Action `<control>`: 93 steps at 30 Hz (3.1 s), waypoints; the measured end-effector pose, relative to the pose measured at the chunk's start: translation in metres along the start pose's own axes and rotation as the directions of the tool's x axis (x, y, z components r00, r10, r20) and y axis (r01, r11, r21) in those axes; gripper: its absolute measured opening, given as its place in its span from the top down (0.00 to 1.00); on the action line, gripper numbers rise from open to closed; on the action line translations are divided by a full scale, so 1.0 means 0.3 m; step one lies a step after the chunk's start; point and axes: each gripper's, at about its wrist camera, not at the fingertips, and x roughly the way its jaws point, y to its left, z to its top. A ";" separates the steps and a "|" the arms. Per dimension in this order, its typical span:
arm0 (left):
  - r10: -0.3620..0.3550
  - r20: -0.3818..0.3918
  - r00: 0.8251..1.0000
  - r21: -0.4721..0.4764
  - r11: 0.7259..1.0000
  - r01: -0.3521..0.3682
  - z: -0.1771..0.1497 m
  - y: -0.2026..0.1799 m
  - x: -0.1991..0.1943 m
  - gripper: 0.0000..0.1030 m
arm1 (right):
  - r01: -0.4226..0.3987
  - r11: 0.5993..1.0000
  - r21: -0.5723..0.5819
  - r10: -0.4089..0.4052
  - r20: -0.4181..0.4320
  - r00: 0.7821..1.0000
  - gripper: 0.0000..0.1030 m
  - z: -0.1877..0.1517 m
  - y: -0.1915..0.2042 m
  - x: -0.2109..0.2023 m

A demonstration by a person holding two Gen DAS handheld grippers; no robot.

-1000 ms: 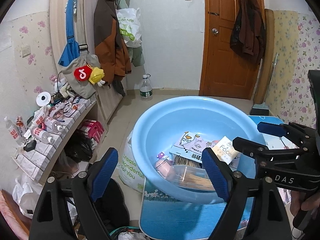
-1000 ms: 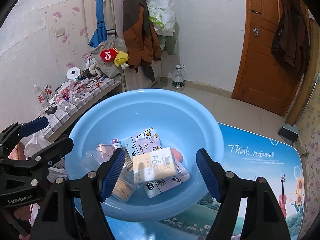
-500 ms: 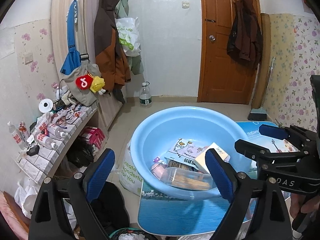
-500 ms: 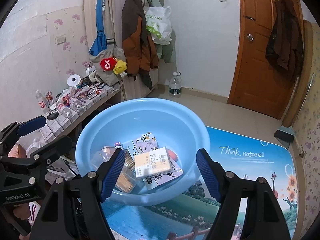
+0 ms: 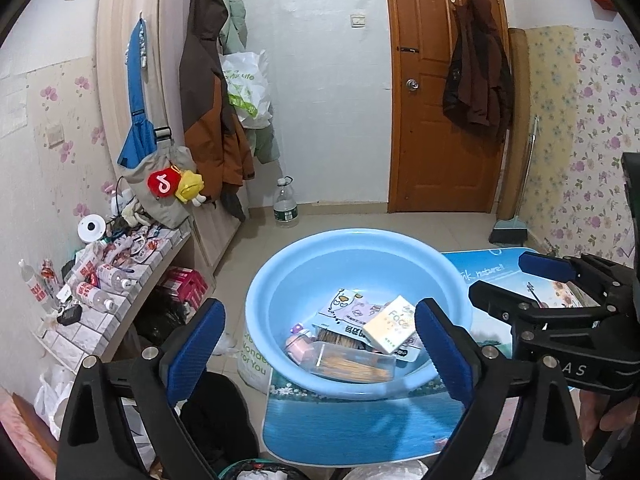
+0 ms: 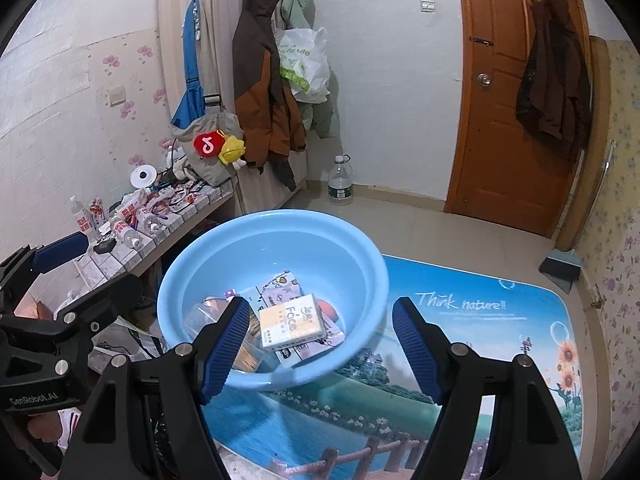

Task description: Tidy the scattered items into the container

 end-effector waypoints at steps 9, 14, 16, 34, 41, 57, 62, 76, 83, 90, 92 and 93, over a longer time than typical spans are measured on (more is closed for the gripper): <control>-0.017 0.012 1.000 0.025 1.000 0.017 0.016 -0.066 -0.048 0.04 | 0.023 0.999 0.030 -0.024 0.030 0.999 0.27 -0.008 -0.063 -0.094; -0.030 0.017 0.999 0.037 0.999 0.029 0.020 -0.105 -0.067 0.03 | 0.033 0.999 0.040 -0.034 0.034 0.999 0.27 -0.027 -0.086 -0.133; -0.034 0.016 0.999 0.042 0.999 0.033 0.021 -0.120 -0.071 0.02 | 0.035 0.998 0.046 -0.036 0.036 0.999 0.27 -0.033 -0.094 -0.146; -0.083 0.014 0.996 0.068 0.994 0.082 0.005 -0.231 -0.104 0.00 | 0.102 0.986 0.132 -0.109 0.049 0.993 0.27 -0.093 -0.200 -0.255; -0.080 -0.004 0.997 0.066 0.995 0.080 -0.008 -0.249 -0.090 0.00 | 0.109 0.982 0.152 -0.114 0.028 0.993 0.26 -0.112 -0.216 -0.241; -0.078 -0.012 0.997 0.056 0.995 0.079 -0.010 -0.235 -0.089 0.00 | 0.110 0.984 0.137 -0.114 0.022 0.993 0.26 -0.118 -0.177 -0.220; -0.076 -0.010 0.997 0.045 0.996 0.076 -0.005 -0.221 -0.086 0.00 | 0.110 0.984 0.137 -0.114 0.021 0.993 0.26 -0.119 -0.179 -0.217; -0.075 -0.017 0.997 0.041 0.996 0.076 -0.003 -0.214 -0.076 0.00 | 0.106 0.986 0.127 -0.108 0.010 0.994 0.26 -0.123 -0.160 -0.199; -0.077 -0.014 0.997 0.041 0.996 0.078 -0.002 -0.209 -0.071 0.00 | 0.104 0.987 0.123 -0.106 0.012 0.994 0.26 -0.121 -0.158 -0.200; -0.083 -0.013 0.996 0.037 0.996 0.084 0.002 -0.219 -0.070 0.00 | 0.107 0.987 0.123 -0.109 0.010 0.994 0.26 -0.123 -0.161 -0.200; -0.088 -0.013 0.996 0.035 0.995 0.089 0.003 -0.226 -0.066 0.00 | 0.112 0.986 0.124 -0.114 0.009 0.993 0.26 -0.124 -0.169 -0.203; -0.091 -0.014 0.996 0.034 0.995 0.092 0.002 -0.230 -0.064 0.00 | 0.115 0.985 0.126 -0.117 0.009 0.993 0.26 -0.125 -0.173 -0.205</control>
